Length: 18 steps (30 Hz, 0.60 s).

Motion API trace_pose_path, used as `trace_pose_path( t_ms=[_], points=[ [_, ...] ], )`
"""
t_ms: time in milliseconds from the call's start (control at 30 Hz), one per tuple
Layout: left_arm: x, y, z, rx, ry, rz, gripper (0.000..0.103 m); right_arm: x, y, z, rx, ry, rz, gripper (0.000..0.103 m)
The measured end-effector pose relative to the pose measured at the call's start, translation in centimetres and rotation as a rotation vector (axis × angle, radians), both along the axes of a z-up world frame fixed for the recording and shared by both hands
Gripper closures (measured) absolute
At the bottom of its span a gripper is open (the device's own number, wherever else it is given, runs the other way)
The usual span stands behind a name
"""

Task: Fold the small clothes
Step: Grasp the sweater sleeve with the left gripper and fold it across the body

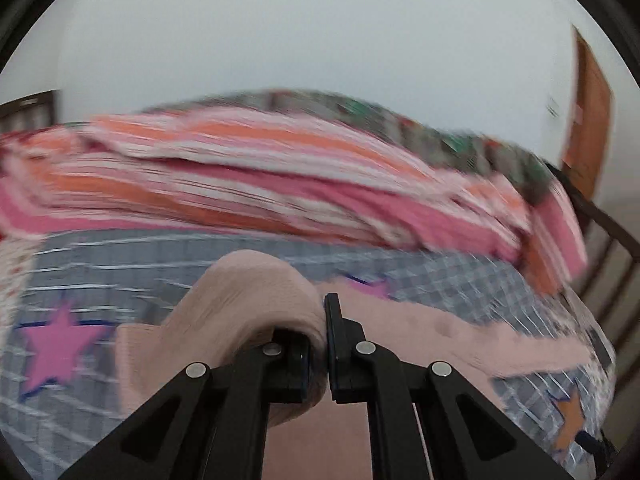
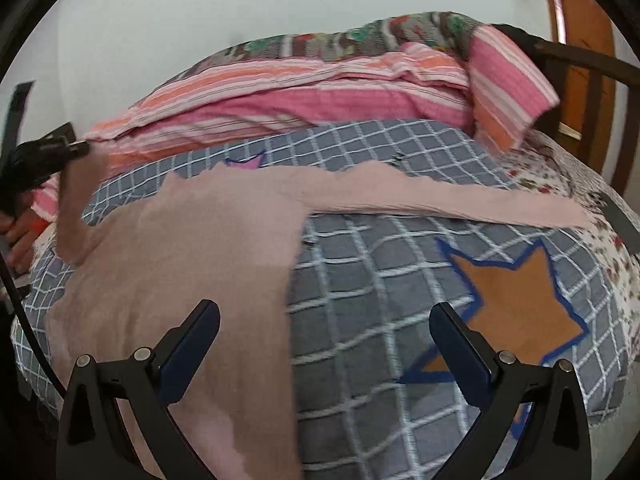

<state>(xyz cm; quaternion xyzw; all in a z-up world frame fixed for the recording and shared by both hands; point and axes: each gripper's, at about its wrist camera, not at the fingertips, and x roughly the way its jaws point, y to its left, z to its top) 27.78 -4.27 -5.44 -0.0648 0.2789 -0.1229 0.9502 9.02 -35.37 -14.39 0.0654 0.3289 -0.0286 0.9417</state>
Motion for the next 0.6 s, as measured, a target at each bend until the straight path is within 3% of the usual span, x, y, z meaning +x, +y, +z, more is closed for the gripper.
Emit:
trace_pose_path(
  t_ms=[167, 267, 333, 467, 500, 533, 600],
  points=[
    [1.7, -8.1, -4.6, 0.104, 0.134, -0.142, 0.095, -0.9, -2.2, -0.4, 0.036, 0.012, -0.039, 0.0],
    [2.2, -8.9, -7.0, 0.051, 0.246, -0.185, 0.089, -1.0, -2.6, -0.7, 0.043, 0.024, -0.041, 0.0],
    [1.6, -7.9, -7.2, 0.008, 0.28, -0.198, 0.077, -0.9, -2.5, -1.0, 0.04, 0.034, -0.035, 0.0],
    [-0.9, -4.6, -5.2, -0.039, 0.198, -0.182, 0.054, -0.4, -1.2, -1.1, 0.041, 0.041, -0.001, 0.0],
    [-1.2, -3.5, -4.8, -0.048, 0.182, -0.175, 0.036, -0.2, -0.8, -1.2, 0.041, 0.041, 0.011, 0.0],
    [-1.7, -2.1, -4.4, -0.057, 0.159, -0.161, 0.025, 0.2, -0.4, -1.1, 0.041, 0.04, 0.022, 0.0],
    [-2.4, 0.5, -3.7, -0.041, 0.122, -0.119, 0.025, 0.9, 0.7, -1.0, 0.041, 0.04, 0.044, 0.0]
  ],
)
